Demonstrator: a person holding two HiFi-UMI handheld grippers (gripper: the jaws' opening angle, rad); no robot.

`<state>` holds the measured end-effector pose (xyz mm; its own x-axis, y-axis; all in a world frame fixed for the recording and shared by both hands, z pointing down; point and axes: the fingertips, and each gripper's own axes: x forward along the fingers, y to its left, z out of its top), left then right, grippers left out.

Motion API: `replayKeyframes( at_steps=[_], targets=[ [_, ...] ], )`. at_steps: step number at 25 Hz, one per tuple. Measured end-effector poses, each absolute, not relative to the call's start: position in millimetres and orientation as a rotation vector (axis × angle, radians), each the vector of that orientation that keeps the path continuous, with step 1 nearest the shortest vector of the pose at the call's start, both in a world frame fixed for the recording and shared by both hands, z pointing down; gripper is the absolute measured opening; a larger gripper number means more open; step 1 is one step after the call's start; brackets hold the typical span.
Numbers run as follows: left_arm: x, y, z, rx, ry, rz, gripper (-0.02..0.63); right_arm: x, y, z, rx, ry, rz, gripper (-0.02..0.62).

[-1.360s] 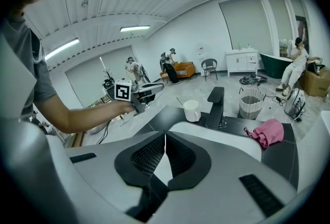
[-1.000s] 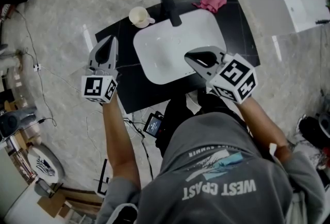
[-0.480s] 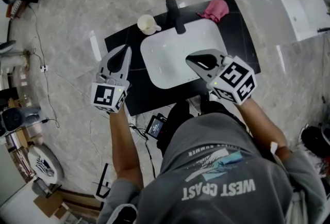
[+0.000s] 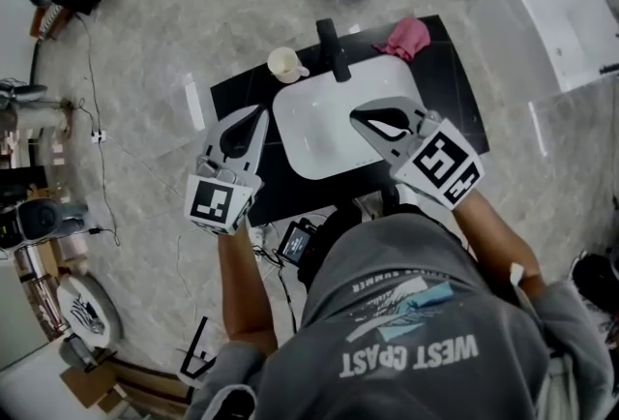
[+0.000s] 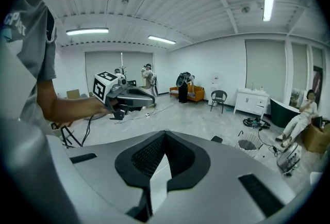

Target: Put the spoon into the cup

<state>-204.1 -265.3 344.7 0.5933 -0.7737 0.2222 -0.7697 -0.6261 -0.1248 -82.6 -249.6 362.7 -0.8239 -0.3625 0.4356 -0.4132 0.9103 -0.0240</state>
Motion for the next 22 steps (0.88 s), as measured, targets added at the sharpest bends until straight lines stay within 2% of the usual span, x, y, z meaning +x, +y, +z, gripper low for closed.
replayKeyframes(
  at_steps=[11,22],
  targets=[
    [-180,-238,301,-2.728,1.332,-0.387,0.002,-63,-246,331,0.548,-2.667,0.042,0.031],
    [-151,-194,293,-2.747,1.303,-0.409,0.002,-36,-213,320,0.521,-2.668,0.044,0.031]
  ],
)
